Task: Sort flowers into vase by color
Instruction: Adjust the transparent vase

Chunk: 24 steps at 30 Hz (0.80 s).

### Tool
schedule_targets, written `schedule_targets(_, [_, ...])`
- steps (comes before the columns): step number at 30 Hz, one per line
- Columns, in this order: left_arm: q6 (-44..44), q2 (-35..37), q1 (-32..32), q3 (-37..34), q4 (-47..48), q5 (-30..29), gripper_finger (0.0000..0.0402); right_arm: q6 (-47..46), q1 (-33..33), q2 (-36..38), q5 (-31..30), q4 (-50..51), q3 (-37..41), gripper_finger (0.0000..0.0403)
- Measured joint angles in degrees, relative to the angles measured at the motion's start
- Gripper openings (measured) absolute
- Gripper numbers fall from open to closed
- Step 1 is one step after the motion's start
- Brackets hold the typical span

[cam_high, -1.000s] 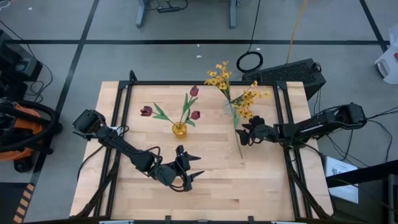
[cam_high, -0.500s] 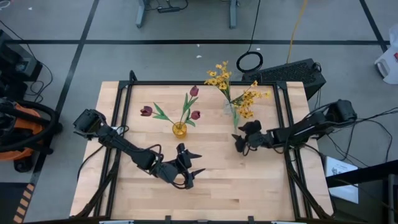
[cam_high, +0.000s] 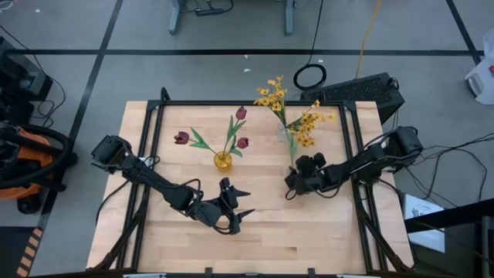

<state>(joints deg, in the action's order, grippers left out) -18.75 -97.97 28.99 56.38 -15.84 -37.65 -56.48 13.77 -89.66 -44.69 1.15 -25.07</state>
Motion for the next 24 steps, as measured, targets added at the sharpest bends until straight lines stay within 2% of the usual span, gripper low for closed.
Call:
schedule_targets(7, [-0.03, 0.0, 0.0, 0.0, 0.05, 0.0, 0.0276, -3.64, 0.08, -4.53, -1.58, -0.53, -0.53, 0.0179])
schedule_targets(11, [-0.05, 0.0, 0.0, 0.0, 0.04, 0.0, 0.0276, -5.46, 0.12, -6.3, -1.9, -0.81, -0.62, 0.0116])
schedule_targets(16, [-0.07, 0.0, 0.0, 0.0, 0.07, 0.0, 0.0276, -5.88, 0.35, -6.52, -1.77, -0.37, -0.59, 0.0018])
schedule_targets(24, [-0.23, 0.0, 0.0, 0.0, 0.09, 0.0, 0.0276, -8.24, 1.89, -5.43, -0.83, 0.86, -0.42, 0.0003])
